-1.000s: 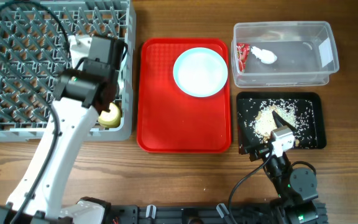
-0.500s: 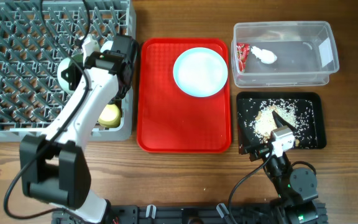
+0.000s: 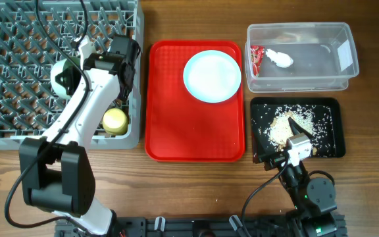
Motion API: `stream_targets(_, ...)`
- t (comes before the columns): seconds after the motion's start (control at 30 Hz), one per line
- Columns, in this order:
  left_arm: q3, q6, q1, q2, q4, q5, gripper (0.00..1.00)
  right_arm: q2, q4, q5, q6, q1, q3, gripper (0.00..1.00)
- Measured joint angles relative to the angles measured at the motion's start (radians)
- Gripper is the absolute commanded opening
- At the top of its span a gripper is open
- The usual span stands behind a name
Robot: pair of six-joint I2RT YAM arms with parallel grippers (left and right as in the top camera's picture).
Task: Sort waste into correct bins and load items into the dishwasher rack
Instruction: 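Lift the mint-green bowl and stand it in the rack slots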
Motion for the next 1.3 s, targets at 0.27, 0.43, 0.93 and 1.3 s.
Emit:
stream_targets(0.27,0.0,-0.003,-0.003,0.042,0.002,0.023,0.04,0.0,0.0,0.0,0.0,0.0,0.0,1.0)
stream_targets(0.43,0.0,-0.004,-0.022,0.043,-0.007,0.022,0.04,0.0,0.0,0.0,0.0,0.0,0.0,1.0)
stream_targets(0.93,0.0,-0.007,-0.002,0.043,0.013,-0.007,0.04,0.0,0.0,0.0,0.0,0.0,0.0,1.0)
stream_targets(1.3,0.0,-0.007,-0.013,0.043,0.019,-0.03,0.04,0.0,0.0,0.0,0.0,0.0,0.0,1.0)
